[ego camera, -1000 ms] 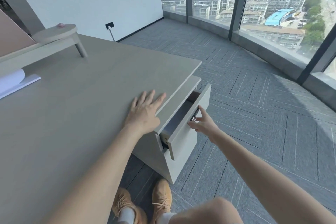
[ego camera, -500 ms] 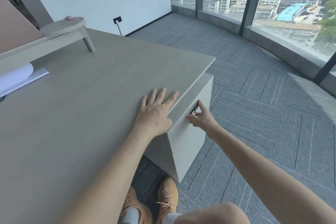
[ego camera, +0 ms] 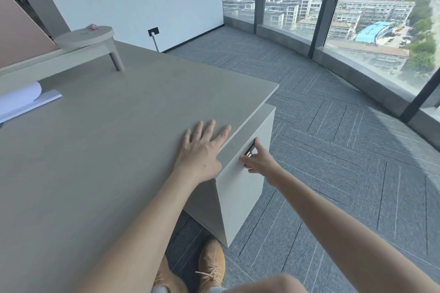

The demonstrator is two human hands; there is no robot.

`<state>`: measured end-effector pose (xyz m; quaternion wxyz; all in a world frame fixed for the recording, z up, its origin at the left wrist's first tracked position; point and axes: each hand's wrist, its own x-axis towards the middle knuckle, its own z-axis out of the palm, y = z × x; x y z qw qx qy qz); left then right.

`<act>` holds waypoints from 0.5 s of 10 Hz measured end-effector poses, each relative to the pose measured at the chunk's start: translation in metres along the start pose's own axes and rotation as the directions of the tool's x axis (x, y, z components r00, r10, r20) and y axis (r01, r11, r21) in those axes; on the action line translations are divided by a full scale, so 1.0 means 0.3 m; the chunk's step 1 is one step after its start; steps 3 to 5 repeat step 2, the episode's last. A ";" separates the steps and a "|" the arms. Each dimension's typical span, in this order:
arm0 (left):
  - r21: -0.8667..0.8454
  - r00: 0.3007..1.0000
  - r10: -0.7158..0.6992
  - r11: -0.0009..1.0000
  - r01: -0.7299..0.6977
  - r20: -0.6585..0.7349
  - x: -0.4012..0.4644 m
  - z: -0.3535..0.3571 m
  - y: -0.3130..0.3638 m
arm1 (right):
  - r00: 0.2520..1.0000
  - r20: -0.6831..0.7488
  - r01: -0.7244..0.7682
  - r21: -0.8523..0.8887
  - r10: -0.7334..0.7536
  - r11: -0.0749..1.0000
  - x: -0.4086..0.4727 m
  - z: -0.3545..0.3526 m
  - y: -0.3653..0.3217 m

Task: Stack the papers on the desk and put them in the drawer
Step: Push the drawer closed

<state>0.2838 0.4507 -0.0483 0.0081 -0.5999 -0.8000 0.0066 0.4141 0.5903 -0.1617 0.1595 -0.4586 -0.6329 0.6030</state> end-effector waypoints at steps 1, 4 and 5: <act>-0.037 1.000 0.002 0.999 -0.003 -0.017 0.007 0.001 -0.005 | 0.998 -0.061 0.008 -0.115 -0.015 0.993 -0.037 -0.015 -0.044; -0.264 0.999 -0.032 0.964 0.021 -0.037 -0.021 -0.016 -0.006 | 0.977 -0.170 0.069 -0.312 -0.127 0.948 -0.133 -0.012 -0.172; -0.264 0.999 -0.032 0.964 0.021 -0.037 -0.021 -0.016 -0.006 | 0.977 -0.170 0.069 -0.312 -0.127 0.948 -0.133 -0.012 -0.172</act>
